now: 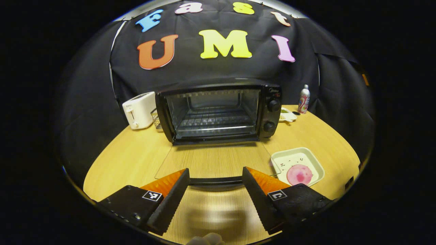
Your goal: Open the electric oven with the left hand, put the food in, and close the electric oven.
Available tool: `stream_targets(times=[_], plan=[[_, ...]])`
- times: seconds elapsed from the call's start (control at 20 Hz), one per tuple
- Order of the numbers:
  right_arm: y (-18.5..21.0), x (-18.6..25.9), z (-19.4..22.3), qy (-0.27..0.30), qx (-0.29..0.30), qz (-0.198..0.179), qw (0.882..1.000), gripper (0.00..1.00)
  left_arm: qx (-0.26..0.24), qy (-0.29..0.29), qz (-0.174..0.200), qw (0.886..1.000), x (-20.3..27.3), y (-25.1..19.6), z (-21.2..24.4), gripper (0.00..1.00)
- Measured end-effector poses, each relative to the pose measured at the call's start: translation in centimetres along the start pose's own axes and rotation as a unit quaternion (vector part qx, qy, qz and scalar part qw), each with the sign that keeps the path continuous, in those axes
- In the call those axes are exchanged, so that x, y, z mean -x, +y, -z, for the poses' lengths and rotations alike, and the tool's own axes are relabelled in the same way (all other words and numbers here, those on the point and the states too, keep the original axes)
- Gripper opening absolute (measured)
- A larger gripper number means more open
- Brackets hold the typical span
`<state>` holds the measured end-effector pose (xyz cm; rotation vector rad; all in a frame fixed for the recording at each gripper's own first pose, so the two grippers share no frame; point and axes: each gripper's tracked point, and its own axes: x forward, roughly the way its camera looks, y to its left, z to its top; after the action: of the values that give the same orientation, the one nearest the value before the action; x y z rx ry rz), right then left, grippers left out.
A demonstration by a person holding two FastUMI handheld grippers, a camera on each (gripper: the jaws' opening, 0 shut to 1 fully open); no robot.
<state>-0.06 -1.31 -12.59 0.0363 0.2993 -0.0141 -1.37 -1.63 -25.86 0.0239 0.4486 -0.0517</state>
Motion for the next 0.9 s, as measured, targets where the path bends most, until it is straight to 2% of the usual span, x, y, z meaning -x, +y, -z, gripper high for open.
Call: stream_targets(times=[0.05,0.1,0.2,0.25,0.3,0.35,0.4,0.45,0.5,0.55,0.6,0.65,0.75,0.85,0.9], plan=[[0.1,-0.6,1.1,0.011,-0.004,-0.004,1.0,0.99,-0.002,-0.013,-0.002,1.0,0.9,0.2,-1.2,0.96],[0.3,-1.1,2.2,0.025,-0.006,-0.009,1.0,0.94,0.0,-0.028,-0.003,1.0,1.9,0.2,-2.6,0.96],[0.7,-2.4,4.3,0.049,-0.009,-0.02,0.999,0.95,0.007,-0.053,-0.006,0.999,4.3,0.1,-5.0,0.96],[0.8,-3.1,5.5,0.061,-0.012,-0.027,0.998,0.89,0.009,-0.063,-0.009,0.998,5.4,0.1,-6.3,0.97],[1.1,-3.8,6.9,0.078,-0.015,-0.033,0.996,0.91,0.012,-0.074,-0.013,0.997,6.8,0.3,-7.6,0.96],[1.5,-4.9,8.2,0.093,-0.018,-0.042,0.995,0.84,0.015,-0.082,-0.014,0.996,7.8,0.2,-8.6,0.97],[2.0,-5.8,9.6,0.108,-0.02,-0.049,0.993,0.86,0.016,-0.093,-0.016,0.995,9.0,0.2,-9.7,0.96],[2.5,-6.7,11.1,0.129,-0.022,-0.057,0.99,0.81,0.015,-0.104,-0.021,0.994,10.2,0.3,-10.9,0.96],[2.9,-7.5,12.5,0.145,-0.024,-0.066,0.987,0.83,0.012,-0.114,-0.022,0.993,11.4,0.0,-12.0,0.96],[3.1,-8.6,13.9,0.16,-0.022,-0.069,0.984,0.74,0.007,-0.123,-0.024,0.992,12.4,-0.1,-12.7,0.96],[3.5,-9.7,15.0,0.176,-0.023,-0.074,0.981,0.74,0.002,-0.13,-0.029,0.991,13.6,-0.2,-13.3,0.97],[4.1,-10.6,16.2,0.196,-0.029,-0.084,0.977,0.65,-0.002,-0.133,-0.035,0.99,14.7,-0.2,-13.7,0.96],[4.7,-12.4,18.6,0.235,-0.049,-0.093,0.966,0.55,0.0,-0.14,-0.05,0.989,16.5,-0.3,-14.4,0.96],[5.4,-13.8,20.0,0.268,-0.069,-0.107,0.955,0.51,0.005,-0.139,-0.069,0.988,17.8,-0.4,-14.2,0.96],[5.6,-14.6,20.2,0.279,-0.078,-0.113,0.951,0.45,0.008,-0.132,-0.081,0.988,18.4,-0.5,-13.9,0.96]])
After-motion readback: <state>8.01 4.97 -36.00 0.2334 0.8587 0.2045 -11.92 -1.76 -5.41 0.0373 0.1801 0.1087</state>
